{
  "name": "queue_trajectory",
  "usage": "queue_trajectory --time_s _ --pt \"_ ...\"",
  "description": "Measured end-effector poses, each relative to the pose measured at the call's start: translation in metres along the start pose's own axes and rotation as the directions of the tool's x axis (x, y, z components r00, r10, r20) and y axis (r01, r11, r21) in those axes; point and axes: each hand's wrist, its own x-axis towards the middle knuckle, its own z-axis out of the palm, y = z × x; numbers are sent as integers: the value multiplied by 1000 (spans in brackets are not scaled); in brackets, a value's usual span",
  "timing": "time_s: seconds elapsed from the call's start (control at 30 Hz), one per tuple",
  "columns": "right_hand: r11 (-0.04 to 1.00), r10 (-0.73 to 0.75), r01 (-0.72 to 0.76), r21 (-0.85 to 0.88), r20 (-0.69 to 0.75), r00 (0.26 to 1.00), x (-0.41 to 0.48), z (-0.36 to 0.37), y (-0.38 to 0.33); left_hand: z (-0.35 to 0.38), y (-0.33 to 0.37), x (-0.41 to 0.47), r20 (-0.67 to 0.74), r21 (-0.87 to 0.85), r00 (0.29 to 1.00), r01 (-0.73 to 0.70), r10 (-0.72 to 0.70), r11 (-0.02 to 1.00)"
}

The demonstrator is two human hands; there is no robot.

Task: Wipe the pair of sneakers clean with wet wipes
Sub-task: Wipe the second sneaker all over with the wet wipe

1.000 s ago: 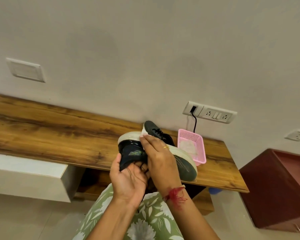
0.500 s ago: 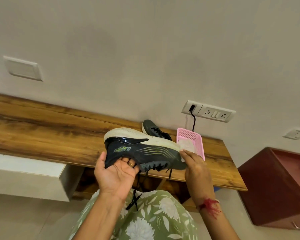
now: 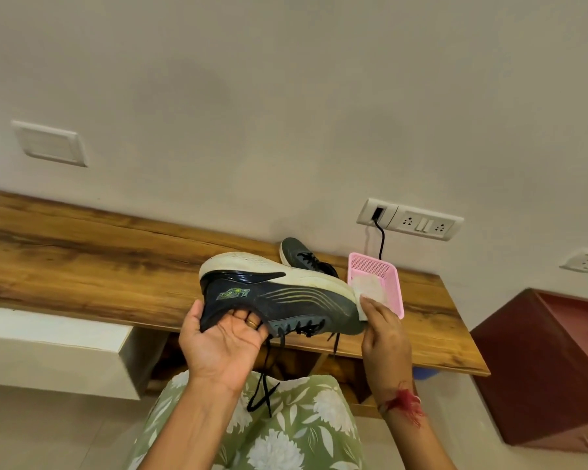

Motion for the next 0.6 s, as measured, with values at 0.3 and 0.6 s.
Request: queue_trajectory --time_s 0.3,0.6 --pt "923 261 -246 297 -14 965 10 1 -1 -10 4 10 -99 -51 995 -6 1 999" --pt "833 335 -280 478 -32 942 17 10 -27 4 -11 2 -130 225 989 98 -70 970"
